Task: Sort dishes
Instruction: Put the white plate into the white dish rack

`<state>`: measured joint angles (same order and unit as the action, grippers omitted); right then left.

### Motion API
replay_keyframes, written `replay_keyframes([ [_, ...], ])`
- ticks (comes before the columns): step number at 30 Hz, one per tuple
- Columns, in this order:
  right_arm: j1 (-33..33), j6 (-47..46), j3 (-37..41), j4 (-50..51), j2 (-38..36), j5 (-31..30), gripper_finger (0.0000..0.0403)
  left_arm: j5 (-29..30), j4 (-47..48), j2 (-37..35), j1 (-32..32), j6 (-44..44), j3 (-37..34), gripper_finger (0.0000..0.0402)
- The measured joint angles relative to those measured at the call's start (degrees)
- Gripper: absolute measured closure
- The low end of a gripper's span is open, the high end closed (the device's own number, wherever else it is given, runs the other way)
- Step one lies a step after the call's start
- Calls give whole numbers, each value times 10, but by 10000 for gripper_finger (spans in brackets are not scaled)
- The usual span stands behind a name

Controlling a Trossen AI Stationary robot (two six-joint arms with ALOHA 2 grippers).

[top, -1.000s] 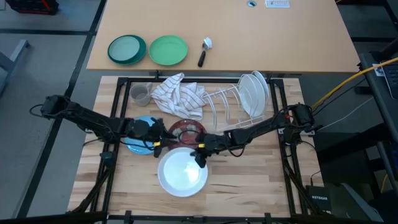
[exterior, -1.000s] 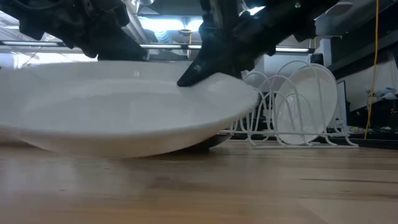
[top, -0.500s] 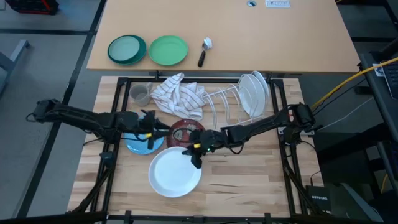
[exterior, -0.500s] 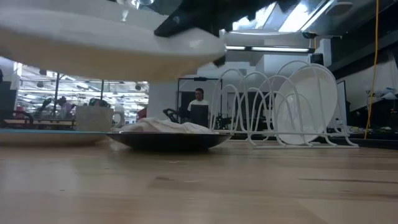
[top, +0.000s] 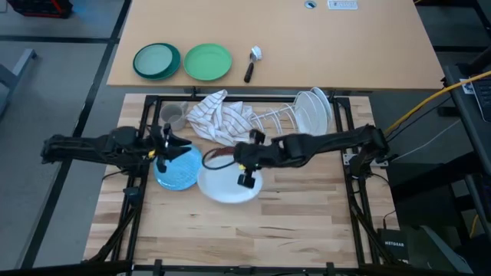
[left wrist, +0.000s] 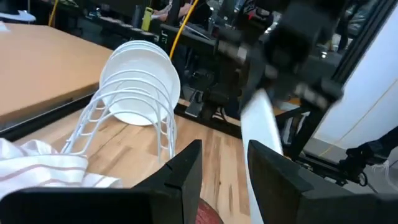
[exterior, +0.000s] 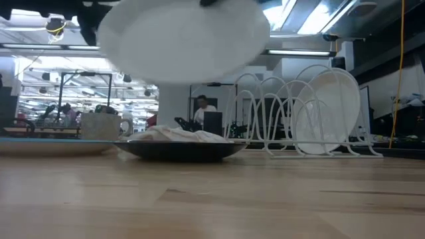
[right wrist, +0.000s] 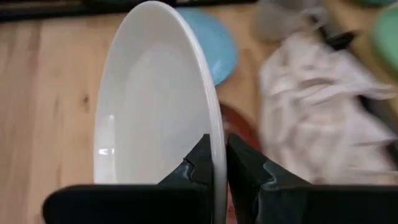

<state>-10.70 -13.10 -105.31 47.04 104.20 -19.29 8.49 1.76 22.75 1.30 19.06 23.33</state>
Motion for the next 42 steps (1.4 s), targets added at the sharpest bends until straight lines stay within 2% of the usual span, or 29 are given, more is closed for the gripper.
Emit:
replay_keyframes([
  [6,-1,8,-151,168,-1,-108,371,9,49,-27,0,0,0,284],
  [12,0,-6,-281,319,-2,-260,371,9,80,-24,0,4,0,284],
  [16,7,-27,-286,368,-26,-352,371,9,85,-22,0,4,-4,284],
  [20,32,-79,-286,437,-37,-380,378,9,97,-18,0,4,-5,284],
  [26,81,-59,-285,429,-39,-407,384,10,105,-14,0,4,-5,284],
  [42,209,-9,-281,430,-39,-392,385,10,115,-12,0,0,-5,284],
])
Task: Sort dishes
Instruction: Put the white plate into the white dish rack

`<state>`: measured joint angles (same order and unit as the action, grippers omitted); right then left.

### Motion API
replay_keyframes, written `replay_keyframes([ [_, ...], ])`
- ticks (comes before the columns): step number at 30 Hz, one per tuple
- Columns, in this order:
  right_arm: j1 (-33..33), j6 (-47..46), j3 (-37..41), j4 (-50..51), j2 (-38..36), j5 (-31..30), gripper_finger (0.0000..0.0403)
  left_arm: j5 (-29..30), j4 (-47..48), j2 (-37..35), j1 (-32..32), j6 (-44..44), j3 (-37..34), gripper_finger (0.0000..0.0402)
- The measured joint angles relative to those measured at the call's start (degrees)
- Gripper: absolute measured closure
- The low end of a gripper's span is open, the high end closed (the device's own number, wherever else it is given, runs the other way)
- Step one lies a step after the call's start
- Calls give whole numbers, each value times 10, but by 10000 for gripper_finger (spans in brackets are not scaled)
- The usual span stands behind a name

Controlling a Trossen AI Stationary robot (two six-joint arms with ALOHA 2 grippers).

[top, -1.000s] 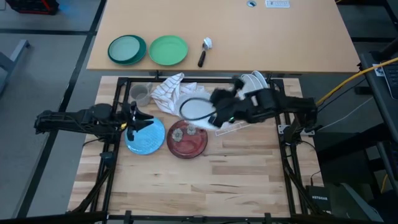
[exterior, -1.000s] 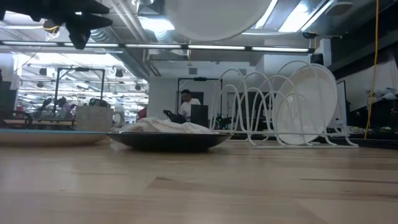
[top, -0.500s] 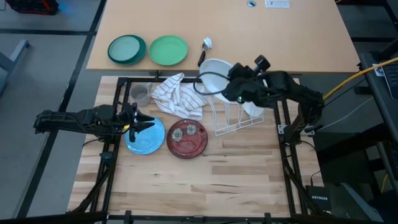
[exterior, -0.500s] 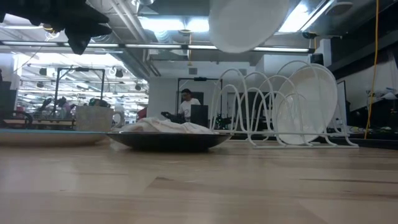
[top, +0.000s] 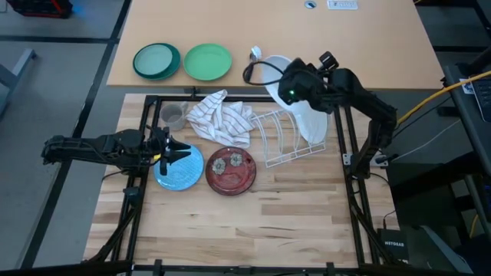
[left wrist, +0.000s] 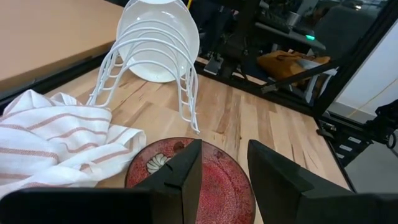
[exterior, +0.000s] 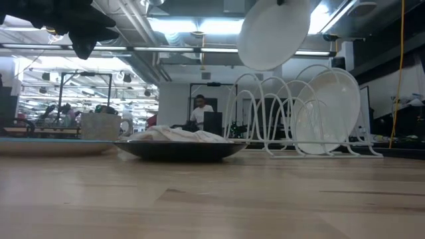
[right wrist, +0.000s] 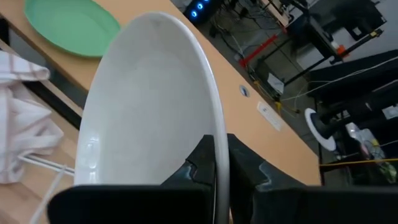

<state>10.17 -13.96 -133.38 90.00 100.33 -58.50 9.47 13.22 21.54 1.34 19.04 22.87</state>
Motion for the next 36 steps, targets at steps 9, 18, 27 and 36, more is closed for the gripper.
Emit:
replay_keyframes([
  [9,28,68,0,0,-7,25,385,0,0,0,0,0,0,284],
  [18,28,99,2,1,-42,-14,385,0,0,0,0,7,0,284],
  [27,27,53,169,-5,-89,-1,386,0,0,0,0,19,0,284],
  [36,27,-58,352,4,-121,18,386,0,0,0,0,26,0,284],
])
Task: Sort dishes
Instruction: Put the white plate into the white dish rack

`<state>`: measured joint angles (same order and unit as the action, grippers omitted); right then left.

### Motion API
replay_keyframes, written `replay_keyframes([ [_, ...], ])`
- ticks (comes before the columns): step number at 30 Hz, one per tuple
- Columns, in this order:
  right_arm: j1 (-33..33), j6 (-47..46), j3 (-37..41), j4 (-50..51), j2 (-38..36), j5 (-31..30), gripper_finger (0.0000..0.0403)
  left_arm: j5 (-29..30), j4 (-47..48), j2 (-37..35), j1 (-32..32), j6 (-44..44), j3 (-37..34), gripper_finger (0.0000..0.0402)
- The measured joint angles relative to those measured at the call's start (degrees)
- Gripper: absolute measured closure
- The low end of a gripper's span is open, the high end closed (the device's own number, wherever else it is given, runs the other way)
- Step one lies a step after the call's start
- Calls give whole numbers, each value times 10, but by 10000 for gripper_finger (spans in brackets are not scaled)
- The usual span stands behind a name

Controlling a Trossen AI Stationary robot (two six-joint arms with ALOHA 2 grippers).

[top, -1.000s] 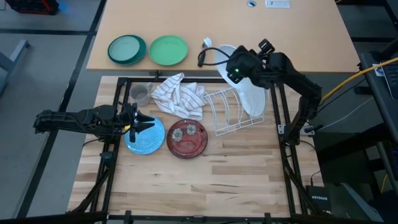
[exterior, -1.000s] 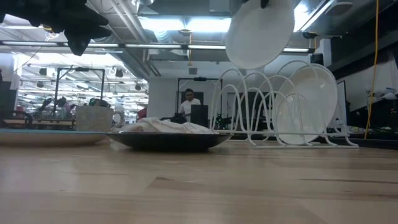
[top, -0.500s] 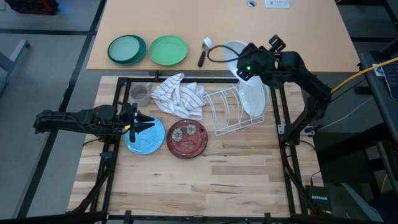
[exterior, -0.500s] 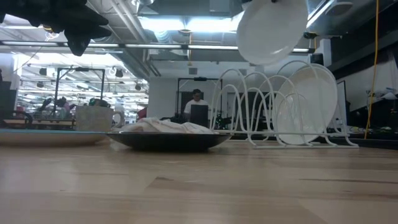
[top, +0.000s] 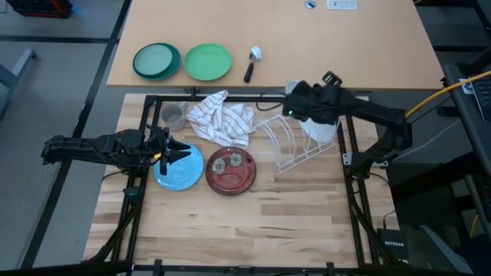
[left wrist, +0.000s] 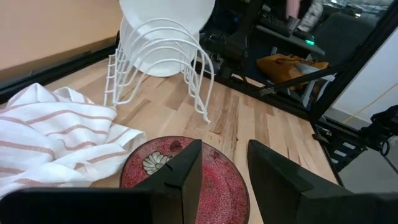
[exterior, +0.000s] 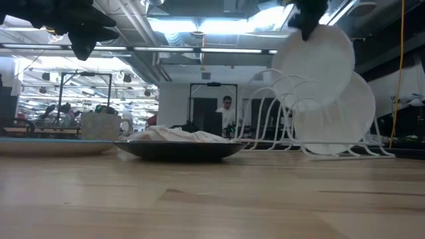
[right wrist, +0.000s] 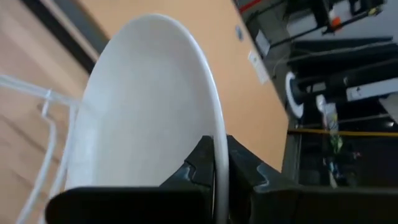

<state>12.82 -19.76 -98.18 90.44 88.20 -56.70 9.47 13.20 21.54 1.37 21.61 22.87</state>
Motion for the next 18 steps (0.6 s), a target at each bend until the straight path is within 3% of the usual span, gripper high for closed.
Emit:
replay_keyframes([
  [10,0,-130,181,-16,0,68,386,0,0,0,0,1,0,284],
  [18,-1,-125,256,-104,-4,65,386,2,0,0,0,3,0,284],
])
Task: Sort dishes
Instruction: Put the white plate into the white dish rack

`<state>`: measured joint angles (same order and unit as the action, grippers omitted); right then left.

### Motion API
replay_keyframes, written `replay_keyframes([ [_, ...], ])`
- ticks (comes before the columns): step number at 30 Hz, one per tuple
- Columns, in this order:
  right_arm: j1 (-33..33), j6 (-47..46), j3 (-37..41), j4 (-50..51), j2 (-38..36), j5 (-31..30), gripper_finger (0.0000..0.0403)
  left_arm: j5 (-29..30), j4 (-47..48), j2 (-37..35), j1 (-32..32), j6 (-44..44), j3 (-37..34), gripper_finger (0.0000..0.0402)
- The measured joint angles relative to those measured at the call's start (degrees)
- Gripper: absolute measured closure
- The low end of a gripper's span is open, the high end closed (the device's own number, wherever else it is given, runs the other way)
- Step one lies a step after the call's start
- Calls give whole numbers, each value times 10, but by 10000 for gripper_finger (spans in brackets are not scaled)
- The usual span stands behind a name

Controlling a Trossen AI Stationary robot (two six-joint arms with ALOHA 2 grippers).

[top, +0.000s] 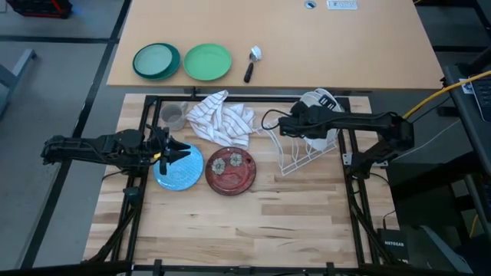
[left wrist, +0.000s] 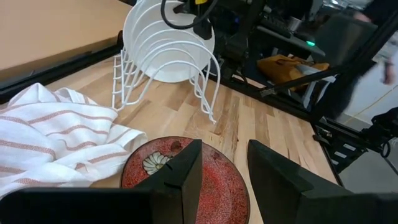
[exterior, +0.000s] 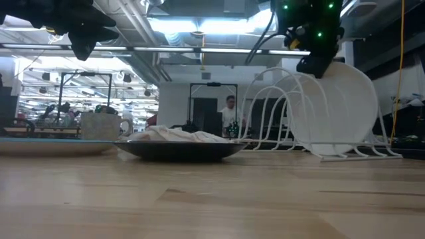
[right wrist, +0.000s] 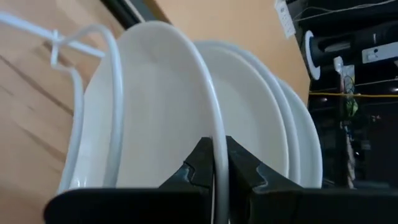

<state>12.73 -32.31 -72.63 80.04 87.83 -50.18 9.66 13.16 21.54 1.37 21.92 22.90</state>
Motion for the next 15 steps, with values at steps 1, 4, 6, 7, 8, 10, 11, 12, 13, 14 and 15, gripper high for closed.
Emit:
replay_keyframes([
  [1,0,1,0,-7,1,-4,386,0,0,0,0,1,0,284],
  [4,0,-1,1,-24,2,-9,373,0,0,0,0,2,0,284],
  [6,1,-5,1,-28,2,-8,354,0,1,0,0,1,0,284],
  [7,1,-6,2,-28,2,-7,343,0,0,0,0,2,0,284],
  [8,1,-6,2,-28,3,-3,333,0,0,0,0,2,0,284],
  [10,1,-6,2,-27,3,2,313,0,0,0,0,2,0,284],
  [11,1,-5,2,-26,3,6,304,0,0,0,0,2,0,284],
  [12,1,-5,2,-26,3,11,296,0,0,0,0,2,0,284],
  [13,1,-5,2,-26,3,16,287,0,0,0,0,2,0,284],
  [14,1,-5,3,-26,3,21,278,0,1,0,0,2,0,284],
  [15,1,-5,3,-26,3,24,271,0,0,0,0,2,0,284],
])
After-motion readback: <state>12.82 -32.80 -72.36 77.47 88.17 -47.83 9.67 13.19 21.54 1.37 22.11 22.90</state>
